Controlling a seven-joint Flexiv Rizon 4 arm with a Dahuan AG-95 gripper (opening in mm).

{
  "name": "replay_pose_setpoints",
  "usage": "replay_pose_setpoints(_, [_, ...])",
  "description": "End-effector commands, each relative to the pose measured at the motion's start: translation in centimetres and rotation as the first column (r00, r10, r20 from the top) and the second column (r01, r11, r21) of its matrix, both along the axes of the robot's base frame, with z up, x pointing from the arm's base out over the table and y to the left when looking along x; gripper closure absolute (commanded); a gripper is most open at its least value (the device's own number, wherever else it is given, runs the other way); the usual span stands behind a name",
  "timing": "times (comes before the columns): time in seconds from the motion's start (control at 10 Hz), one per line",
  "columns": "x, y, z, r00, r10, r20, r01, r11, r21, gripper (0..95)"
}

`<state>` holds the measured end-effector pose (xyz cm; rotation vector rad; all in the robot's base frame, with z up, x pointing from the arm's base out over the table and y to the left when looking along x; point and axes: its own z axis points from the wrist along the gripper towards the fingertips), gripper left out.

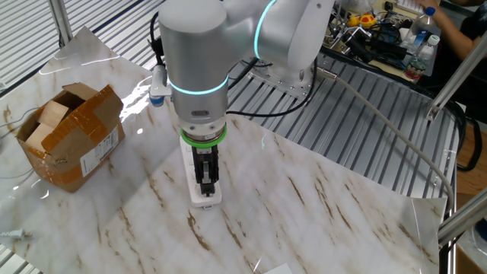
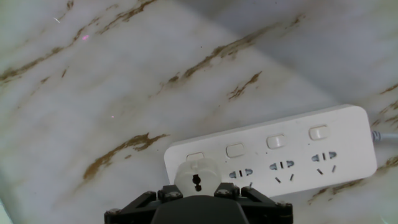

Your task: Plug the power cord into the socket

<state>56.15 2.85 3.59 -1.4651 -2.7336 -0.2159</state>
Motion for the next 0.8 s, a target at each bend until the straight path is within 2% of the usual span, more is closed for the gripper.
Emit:
replay_pose_setpoints(0.1, [0.02,0.47,-2.04,1.000,-0.006,-0.012,0.006,1.000,0.001,95.0])
replay_pose_setpoints(0.4, [0.02,0.45,-2.29,1.000,-0.020,-0.007,0.020,1.000,0.011,95.0])
replay_pose_setpoints(0.5, [0.04,0.45,-2.29,0.999,-0.038,0.000,0.038,0.999,0.038,95.0])
replay_pose_setpoints(0.7, [0.04,0.46,-2.31,0.999,-0.049,-0.005,0.049,0.998,0.047,95.0])
replay_pose_setpoints(0.8, [0.05,0.47,-2.27,0.998,-0.056,-0.007,0.057,0.997,0.044,57.0])
